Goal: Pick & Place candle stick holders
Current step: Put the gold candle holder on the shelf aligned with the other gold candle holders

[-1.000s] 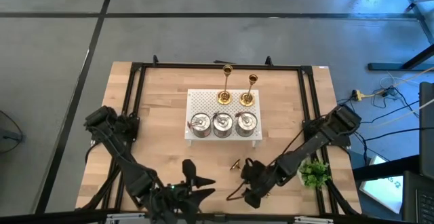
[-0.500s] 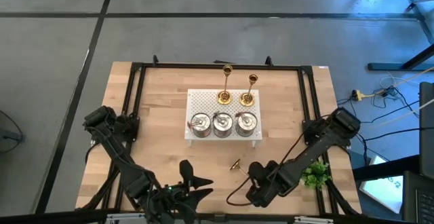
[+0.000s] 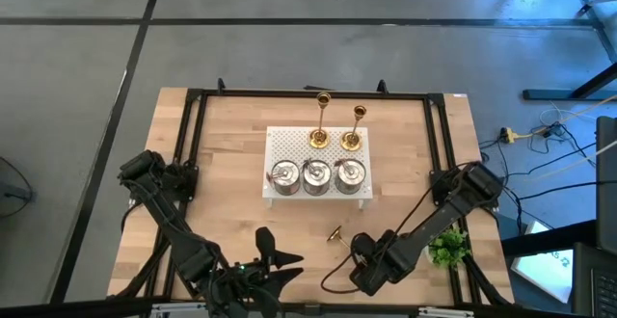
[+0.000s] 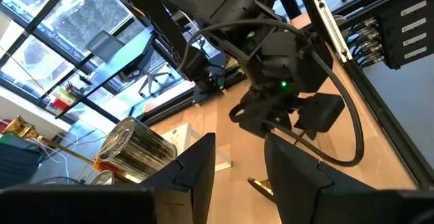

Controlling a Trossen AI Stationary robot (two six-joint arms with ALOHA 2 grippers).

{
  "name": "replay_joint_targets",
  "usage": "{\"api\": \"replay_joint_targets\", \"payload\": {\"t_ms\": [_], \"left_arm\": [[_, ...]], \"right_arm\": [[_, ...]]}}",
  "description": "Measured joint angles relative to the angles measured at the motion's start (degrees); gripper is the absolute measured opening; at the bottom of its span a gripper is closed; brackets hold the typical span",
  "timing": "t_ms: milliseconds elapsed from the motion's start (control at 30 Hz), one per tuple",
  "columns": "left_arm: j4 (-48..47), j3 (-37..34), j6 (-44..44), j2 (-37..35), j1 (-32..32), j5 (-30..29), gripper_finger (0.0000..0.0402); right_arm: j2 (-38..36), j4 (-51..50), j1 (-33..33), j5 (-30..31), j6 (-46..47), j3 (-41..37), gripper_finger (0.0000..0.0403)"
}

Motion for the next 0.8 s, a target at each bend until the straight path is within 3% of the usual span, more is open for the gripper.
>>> {"api": "replay_joint_targets", "payload": {"t_ms": [100,200,433,633,800], "left_arm": [[0.0,0.0,0.0,0.0,0.0,0.0,0.0123],[0.0,0.0,0.0,0.0,0.0,0.1,0.0123],[0.0,0.0,-0.4,0.0,0.0,2.5,0.0123],[1.1,0.0,-0.4,0.1,-0.4,-1.2,0.0123],[4.9,0.0,0.8,-0.3,-2.2,-8.3,0.0123]], "right_arm": [[0.2,0.0,0.0,-0.2,1.1,0.0,0.0239],[0.2,0.1,0.0,-0.2,2.0,0.0,0.0191],[0.2,3.1,0.1,1.2,1.0,0.0,0.0023],[0.2,2.9,0.7,5.2,-1.8,2.9,0.0016],[0.2,-0.9,1.9,14.6,-8.8,10.6,0.0016]]}}
